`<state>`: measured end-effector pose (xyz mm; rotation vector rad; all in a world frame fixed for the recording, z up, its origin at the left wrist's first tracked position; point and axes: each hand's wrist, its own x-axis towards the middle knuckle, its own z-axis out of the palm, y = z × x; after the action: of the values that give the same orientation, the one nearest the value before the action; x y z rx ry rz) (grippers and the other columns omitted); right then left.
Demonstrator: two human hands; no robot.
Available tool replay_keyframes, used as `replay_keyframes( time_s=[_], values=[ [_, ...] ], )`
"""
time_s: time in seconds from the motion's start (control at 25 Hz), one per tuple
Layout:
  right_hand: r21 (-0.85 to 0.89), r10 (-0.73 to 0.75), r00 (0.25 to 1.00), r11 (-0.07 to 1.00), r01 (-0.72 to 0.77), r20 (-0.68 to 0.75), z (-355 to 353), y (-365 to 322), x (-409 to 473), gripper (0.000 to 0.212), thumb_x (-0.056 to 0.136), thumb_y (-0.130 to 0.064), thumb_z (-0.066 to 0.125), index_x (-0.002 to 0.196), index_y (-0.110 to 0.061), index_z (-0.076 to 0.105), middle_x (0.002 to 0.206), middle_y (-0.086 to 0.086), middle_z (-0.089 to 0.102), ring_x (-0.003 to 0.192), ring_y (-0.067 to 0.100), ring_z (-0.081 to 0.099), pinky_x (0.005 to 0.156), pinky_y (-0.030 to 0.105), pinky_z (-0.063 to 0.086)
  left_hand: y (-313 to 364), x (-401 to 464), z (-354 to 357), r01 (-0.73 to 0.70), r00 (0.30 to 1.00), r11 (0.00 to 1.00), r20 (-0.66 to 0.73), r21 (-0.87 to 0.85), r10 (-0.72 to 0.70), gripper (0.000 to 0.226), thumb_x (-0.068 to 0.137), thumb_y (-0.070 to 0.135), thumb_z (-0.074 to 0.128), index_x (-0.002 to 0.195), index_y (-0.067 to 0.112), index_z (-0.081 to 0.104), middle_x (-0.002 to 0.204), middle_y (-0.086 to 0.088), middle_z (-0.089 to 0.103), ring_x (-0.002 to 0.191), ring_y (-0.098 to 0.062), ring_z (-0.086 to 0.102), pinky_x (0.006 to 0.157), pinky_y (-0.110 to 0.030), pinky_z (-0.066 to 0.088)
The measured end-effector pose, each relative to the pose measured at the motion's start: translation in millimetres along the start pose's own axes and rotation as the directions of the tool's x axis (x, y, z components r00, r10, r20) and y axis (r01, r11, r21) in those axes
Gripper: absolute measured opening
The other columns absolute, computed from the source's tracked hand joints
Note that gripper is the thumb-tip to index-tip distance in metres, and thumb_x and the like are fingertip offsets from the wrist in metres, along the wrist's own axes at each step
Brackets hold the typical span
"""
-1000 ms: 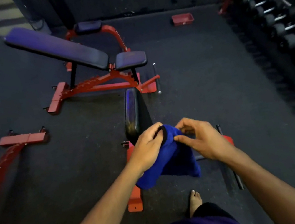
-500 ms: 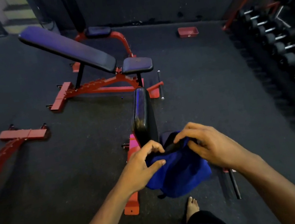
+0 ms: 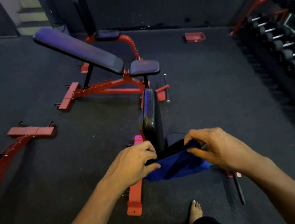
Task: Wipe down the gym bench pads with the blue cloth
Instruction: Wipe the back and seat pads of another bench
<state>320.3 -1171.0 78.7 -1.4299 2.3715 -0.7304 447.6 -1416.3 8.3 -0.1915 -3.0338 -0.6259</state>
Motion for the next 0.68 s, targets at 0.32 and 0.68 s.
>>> replay_keyframes(
  time_s=[0.32,0.68],
  values=[
    [-0.078,0.067,0.974,0.993,-0.086,-0.219,-18,-3,1,0.014,0.085,-0.015,0.074,0.092,-0.023,0.063,0.082,-0.009,0.062,0.074,0.009,0.059,0.07,0.036,0.052,0,5,-1,0.069,0.934,0.975,-0.331,-0.211,-0.137,0.017,0.085,0.021,0.082,0.1,0.022,0.074,0.103,0.016,0.062,0.09,0.001,0.06,0.081,-0.025,0.054],
    [0.231,0.186,0.904,0.968,-0.101,-0.384,-28,8,2,0.055,0.09,-0.006,0.069,0.129,-0.042,0.053,0.093,-0.021,0.071,0.087,-0.002,0.069,0.081,0.011,0.051,-2,24,-31,0.071,0.825,0.899,-0.481,-0.432,-0.297,0.034,0.074,0.032,0.09,0.073,0.035,0.056,0.079,0.018,0.061,0.071,-0.004,0.058,0.063,-0.012,0.04]
  ],
)
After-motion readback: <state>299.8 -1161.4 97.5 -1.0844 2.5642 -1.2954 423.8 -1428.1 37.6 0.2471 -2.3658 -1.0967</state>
